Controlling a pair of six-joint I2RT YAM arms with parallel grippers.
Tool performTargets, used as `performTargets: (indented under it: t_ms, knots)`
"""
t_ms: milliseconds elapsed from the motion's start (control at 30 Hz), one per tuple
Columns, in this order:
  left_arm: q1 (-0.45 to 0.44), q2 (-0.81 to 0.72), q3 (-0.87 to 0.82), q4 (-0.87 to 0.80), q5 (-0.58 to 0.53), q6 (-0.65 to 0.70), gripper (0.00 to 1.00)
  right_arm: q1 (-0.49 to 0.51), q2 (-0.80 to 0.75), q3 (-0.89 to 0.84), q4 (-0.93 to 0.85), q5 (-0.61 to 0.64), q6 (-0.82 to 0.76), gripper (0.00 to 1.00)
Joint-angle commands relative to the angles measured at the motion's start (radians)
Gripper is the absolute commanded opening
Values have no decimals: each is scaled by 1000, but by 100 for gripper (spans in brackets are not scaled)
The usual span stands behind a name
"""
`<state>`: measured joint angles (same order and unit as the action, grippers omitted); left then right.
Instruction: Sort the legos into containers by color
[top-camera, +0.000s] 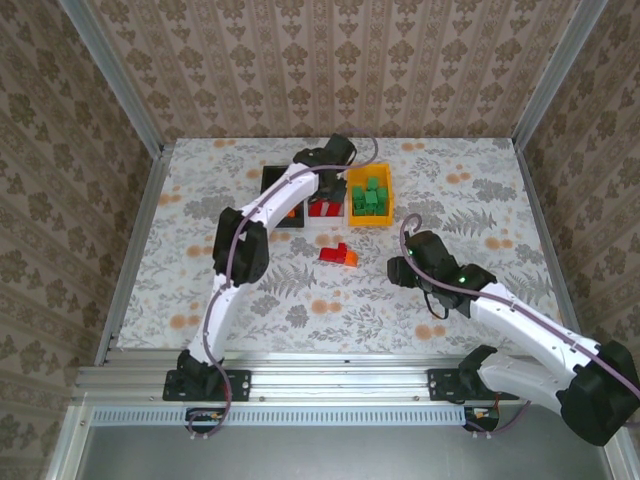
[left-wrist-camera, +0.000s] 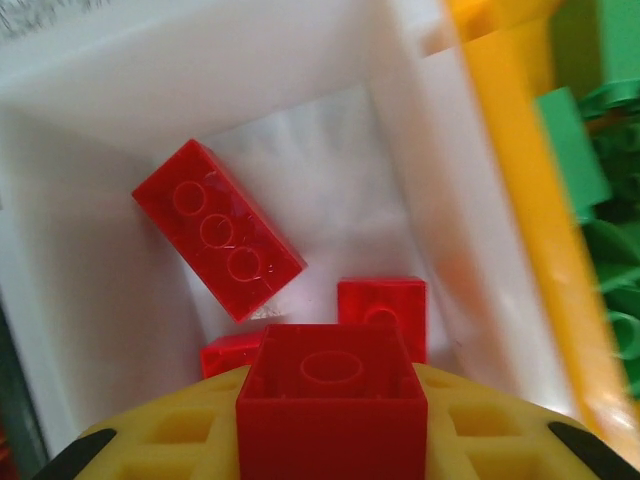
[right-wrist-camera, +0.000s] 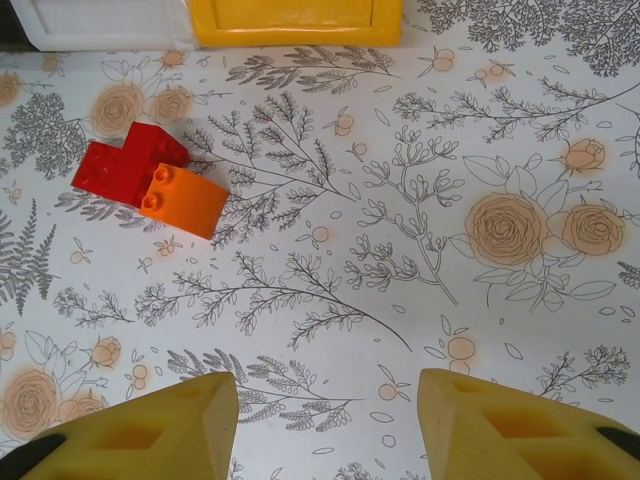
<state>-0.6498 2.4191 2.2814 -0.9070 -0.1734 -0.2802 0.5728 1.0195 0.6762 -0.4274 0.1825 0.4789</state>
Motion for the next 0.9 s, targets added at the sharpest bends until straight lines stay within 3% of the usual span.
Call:
performTargets:
  t_ms: [0,233,467,600,733,867]
  knots:
    - [27,8,76,-69,58,-28,23,-5,-27,-15,-33,-8,3,52]
    - [24,9,56,-57,91,-8,39,-5,-18,-28,-14,-17,1,53]
    - [0,-82,-18,-10,75,19,74,-5,-16,-31,2,-20,10,57]
    - [-26,-190,-131,45,42,30,81,-5,-18,-32,4,-23,10,58]
    - [-65,-358,-362,149,5,35,85,-5,-16,-36,12,-29,10,59]
    - [-104,-491,-609,216,-13,-1,82,-5,-6,-41,22,-34,6,59]
